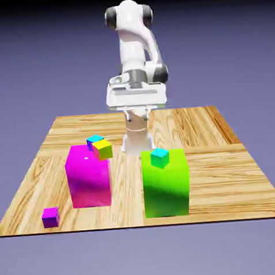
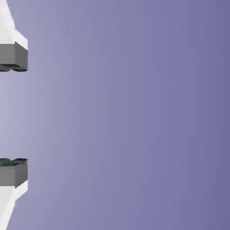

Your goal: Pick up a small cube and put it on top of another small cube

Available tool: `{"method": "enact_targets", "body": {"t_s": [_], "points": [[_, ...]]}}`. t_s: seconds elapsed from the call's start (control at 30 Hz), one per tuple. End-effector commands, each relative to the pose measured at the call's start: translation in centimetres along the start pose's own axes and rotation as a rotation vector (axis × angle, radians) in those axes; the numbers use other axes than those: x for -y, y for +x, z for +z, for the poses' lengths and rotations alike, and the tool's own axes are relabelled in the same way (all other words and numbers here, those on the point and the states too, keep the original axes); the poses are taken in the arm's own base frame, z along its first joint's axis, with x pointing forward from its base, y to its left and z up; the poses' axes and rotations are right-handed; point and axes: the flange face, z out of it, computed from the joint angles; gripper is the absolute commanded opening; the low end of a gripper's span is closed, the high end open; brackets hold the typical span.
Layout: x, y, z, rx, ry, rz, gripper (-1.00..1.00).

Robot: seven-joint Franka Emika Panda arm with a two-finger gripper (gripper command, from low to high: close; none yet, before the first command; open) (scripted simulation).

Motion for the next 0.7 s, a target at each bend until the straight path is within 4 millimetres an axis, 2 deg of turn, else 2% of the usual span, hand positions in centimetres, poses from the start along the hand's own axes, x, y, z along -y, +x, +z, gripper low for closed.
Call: {"method": "enact_targets", "body": {"t_s": [0.0, 0.17, 0.33, 0.5, 0.67], "points": [[0.4, 1.1, -0.7, 0.0, 0.017, -0.009, 0.0], [1.3, 6.8, -4.1, 0.006, 0.102, -0.049, 0.0], [0.7, 12.4, -7.2, 0.02, 0.19, -0.086, 0.0], [-1.5, 17.8, -9.4, 0.042, 0.279, -0.12, 0.0], [-5.1, 22.7, -10.3, 0.07, 0.368, -0.152, 0.0]]}}
